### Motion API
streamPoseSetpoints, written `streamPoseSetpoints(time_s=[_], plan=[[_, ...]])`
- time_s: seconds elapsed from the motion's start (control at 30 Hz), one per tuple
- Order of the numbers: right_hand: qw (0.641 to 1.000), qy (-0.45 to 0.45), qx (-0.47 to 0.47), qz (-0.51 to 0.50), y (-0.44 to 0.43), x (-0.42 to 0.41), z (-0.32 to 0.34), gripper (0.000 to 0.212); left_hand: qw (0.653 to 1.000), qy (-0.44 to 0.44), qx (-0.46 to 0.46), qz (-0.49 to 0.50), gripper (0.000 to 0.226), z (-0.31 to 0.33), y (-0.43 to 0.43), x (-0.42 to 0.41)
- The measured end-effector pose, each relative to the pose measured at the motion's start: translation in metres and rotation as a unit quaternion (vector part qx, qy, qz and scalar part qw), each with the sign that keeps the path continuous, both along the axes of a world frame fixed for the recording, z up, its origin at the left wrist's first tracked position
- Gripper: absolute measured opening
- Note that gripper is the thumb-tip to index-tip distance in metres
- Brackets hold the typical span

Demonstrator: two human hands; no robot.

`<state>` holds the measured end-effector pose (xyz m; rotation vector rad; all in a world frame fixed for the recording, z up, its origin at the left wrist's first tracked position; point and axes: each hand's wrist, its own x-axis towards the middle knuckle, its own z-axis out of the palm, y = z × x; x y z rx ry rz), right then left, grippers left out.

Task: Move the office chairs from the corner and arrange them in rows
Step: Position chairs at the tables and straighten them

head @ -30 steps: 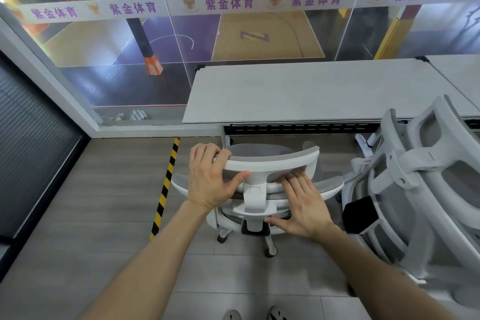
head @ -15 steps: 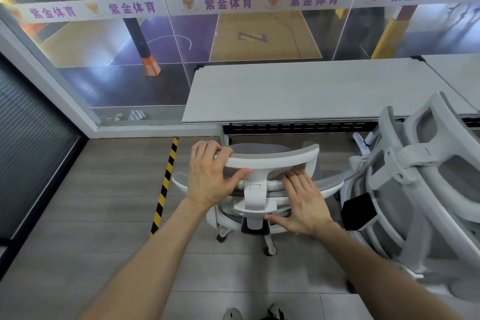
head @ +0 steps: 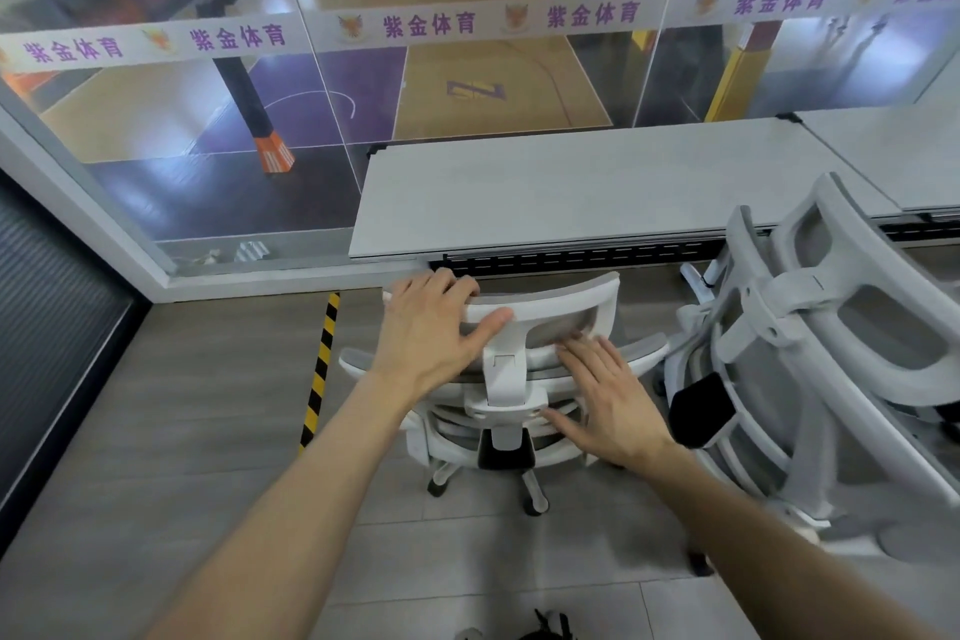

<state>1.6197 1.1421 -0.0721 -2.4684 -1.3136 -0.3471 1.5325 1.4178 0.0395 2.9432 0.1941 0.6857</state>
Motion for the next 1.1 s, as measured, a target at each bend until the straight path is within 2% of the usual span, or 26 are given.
streamPoseSetpoints(time_s=[0.13,0.23,0.4,0.53,0.67,0.8,0.93,1.0,1.1], plan=[[0.993,0.003,0.090,-0.076,-0.034,-0.011,0.005,0.037,0.998,0.048,0.011,-0.035,0.068,0.021,-0.024,0.029],[0.978,0.010,0.107,-0.176,-0.074,-0.015,0.013,0.023,0.992,0.072,0.049,-0.091,0.060,0.023,-0.055,0.056],[0.941,-0.041,0.118,-0.314,-0.167,-0.018,0.020,0.008,0.982,0.096,0.070,-0.148,0.068,0.021,-0.124,0.102],[0.909,-0.070,0.126,-0.391,-0.230,0.002,0.016,0.021,0.971,0.086,0.106,-0.195,0.061,0.021,-0.186,0.145],[0.886,-0.012,0.106,-0.450,-0.270,0.026,0.005,0.038,0.966,0.068,0.082,-0.237,0.076,0.025,-0.258,0.192],[0.892,0.058,0.096,-0.438,-0.297,0.040,-0.023,0.044,0.954,0.083,0.048,-0.285,0.086,0.031,-0.319,0.244],[0.908,0.051,0.088,-0.407,-0.311,0.039,-0.040,0.054,0.933,0.131,0.060,-0.330,0.094,0.031,-0.341,0.286],[0.911,0.054,0.086,-0.401,-0.320,0.043,-0.043,0.051,0.929,0.127,0.074,-0.340,0.099,0.029,-0.338,0.300],[0.922,0.053,0.060,-0.379,-0.333,0.046,-0.048,0.051,0.933,0.084,0.064,-0.345,0.089,0.019,-0.338,0.308]])
